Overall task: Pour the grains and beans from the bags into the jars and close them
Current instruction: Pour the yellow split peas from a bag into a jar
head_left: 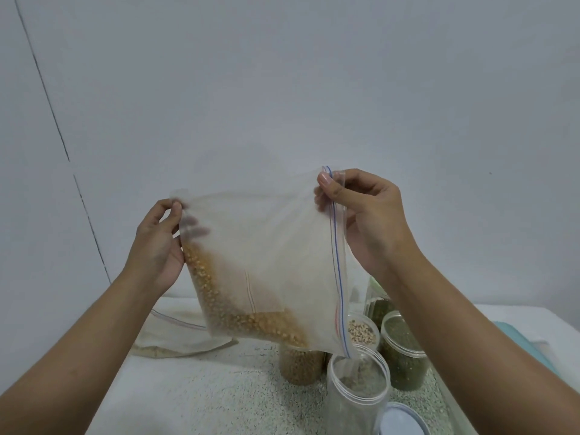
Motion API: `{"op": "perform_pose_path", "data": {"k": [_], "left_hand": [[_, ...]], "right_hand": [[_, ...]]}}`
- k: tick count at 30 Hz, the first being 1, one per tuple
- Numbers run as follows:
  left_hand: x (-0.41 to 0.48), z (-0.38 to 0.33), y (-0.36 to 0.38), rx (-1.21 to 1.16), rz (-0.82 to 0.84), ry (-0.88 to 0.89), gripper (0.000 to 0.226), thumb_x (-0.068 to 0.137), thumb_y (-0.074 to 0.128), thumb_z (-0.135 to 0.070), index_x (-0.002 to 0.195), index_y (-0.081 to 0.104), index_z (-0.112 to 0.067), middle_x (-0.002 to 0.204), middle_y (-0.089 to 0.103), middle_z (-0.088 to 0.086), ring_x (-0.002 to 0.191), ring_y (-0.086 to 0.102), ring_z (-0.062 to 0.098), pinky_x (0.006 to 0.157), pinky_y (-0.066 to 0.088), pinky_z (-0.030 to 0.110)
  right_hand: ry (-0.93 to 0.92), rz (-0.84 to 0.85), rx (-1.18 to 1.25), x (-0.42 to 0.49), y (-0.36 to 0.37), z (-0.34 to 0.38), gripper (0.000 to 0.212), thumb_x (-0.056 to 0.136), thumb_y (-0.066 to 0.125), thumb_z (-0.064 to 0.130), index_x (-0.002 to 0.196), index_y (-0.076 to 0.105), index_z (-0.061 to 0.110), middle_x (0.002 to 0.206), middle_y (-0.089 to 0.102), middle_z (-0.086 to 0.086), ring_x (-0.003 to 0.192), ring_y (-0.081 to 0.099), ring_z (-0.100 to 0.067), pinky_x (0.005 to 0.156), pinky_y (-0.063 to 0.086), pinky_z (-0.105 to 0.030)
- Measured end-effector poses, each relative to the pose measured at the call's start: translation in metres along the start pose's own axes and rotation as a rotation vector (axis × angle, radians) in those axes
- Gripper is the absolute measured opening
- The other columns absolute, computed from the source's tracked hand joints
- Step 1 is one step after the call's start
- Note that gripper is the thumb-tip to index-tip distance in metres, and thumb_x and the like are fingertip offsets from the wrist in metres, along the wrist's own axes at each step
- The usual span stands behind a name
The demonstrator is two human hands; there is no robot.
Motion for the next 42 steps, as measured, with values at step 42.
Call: {"op": "perform_pose_path", "data": {"k": [42], "left_hand": [[-0.039, -0.015, 0.052, 0.153, 0.014, 0.047, 0.027, 0.106, 0.052, -0.028, 0.082, 0.064, -0.030, 0.075, 0.062, -0.004, 0.062, 0.068, 0.017, 0.061, 0.046, 0.031]], "right_hand": [[0.056, -0.045, 0.201, -0.036, -0.061, 0.009, 0.012, 0.079, 0.072, 0.001, 0.077, 0.061, 0.001, 0.080, 0.065, -0.006, 0.068, 0.058, -0.022, 0.069, 0.048, -0.031]]}}
Point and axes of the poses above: each hand's wrist, its own x-axis towards the middle knuckle, its own y-axis out of the palm, z = x × y, the point moved 3 cm from there along x, towards the middle knuckle
